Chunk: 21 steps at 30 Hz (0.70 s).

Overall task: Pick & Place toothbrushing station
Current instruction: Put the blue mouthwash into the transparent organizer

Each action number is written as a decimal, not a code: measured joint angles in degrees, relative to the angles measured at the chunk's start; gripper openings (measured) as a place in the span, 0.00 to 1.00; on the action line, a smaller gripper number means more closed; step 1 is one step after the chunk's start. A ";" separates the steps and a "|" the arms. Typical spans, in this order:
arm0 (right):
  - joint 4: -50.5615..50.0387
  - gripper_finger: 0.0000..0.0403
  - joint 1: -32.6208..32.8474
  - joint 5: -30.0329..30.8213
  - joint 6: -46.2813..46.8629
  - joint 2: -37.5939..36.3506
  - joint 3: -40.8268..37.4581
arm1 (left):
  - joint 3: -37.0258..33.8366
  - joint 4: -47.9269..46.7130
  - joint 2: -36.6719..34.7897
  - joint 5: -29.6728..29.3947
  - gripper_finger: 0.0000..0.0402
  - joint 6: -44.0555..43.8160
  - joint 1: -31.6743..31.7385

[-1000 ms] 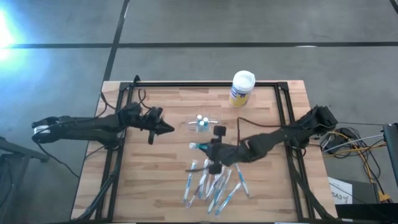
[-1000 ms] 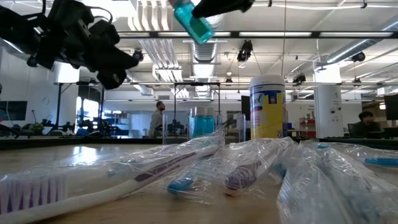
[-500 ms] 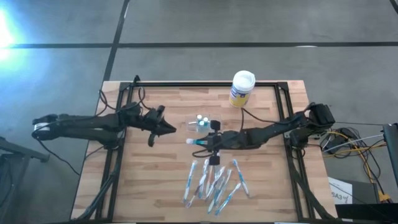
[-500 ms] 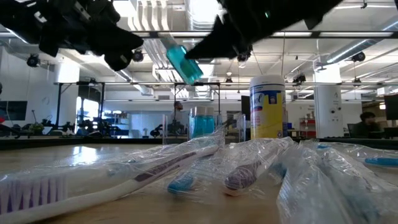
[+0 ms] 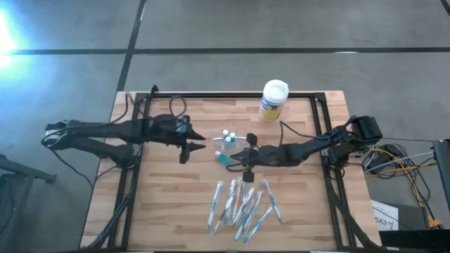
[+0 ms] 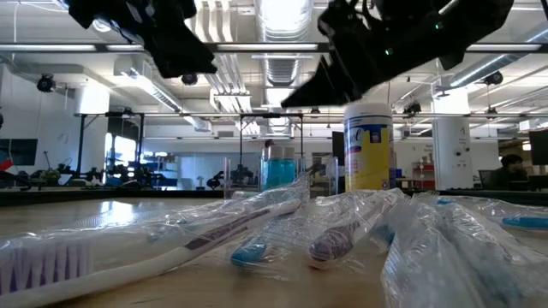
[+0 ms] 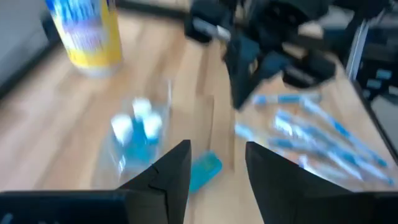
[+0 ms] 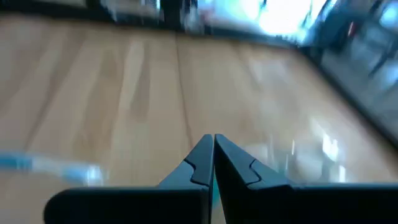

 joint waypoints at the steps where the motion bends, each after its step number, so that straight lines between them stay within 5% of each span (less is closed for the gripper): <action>1: -2.53 0.02 -0.27 -0.02 1.38 -0.37 -0.06 | 0.97 -1.68 0.92 0.28 0.39 -0.48 -0.17; 5: -10.00 0.02 -0.99 -0.11 5.55 -1.17 0.15 | 1.72 -3.25 3.83 0.72 0.39 -0.36 -1.33; 9: -10.58 0.02 -1.29 -6.04 8.19 -0.75 0.20 | -0.61 4.24 3.13 -5.53 0.35 -0.22 -3.53; 17: -12.37 0.10 -1.43 -8.00 18.44 1.52 4.83 | -10.73 14.20 -9.14 -7.31 0.05 -1.51 -3.76; 21: -19.83 0.18 -1.53 -8.04 22.83 4.00 10.32 | -16.63 17.33 -16.02 -7.31 0.04 -4.46 -3.87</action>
